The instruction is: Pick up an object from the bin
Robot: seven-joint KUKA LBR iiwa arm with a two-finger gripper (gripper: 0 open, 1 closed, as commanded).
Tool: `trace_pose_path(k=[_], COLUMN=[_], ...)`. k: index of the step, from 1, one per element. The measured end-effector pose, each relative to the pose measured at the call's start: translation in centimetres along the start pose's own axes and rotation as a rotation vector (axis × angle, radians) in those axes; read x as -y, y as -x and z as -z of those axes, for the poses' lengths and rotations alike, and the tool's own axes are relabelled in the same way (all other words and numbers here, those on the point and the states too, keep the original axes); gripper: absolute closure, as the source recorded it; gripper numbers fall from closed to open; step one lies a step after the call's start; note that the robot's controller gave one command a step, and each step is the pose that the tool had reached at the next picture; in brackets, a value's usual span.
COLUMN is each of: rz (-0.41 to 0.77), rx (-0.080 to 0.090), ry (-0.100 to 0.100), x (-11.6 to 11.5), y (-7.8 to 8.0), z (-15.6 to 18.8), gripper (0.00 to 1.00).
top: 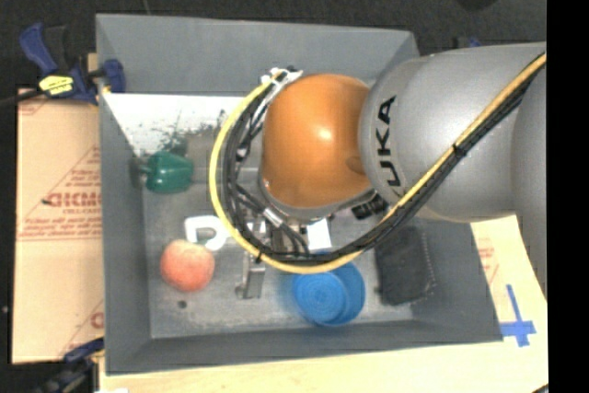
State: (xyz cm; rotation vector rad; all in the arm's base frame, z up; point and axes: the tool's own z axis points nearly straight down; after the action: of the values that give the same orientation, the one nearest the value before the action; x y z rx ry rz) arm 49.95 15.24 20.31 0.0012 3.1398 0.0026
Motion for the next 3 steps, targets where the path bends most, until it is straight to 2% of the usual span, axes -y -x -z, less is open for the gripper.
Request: trace_pose_path(k=[1,2,3], rz=[-0.002,-0.187,0.373], rx=[0.002,0.015,0.011], ry=[0.003,0.008,0.004], x=[-0.8,-1.5,-5.9], y=[2.7,1.7,4.1], z=[-13.4,-13.1,-13.1], gripper=[0.00,0.00,0.00])
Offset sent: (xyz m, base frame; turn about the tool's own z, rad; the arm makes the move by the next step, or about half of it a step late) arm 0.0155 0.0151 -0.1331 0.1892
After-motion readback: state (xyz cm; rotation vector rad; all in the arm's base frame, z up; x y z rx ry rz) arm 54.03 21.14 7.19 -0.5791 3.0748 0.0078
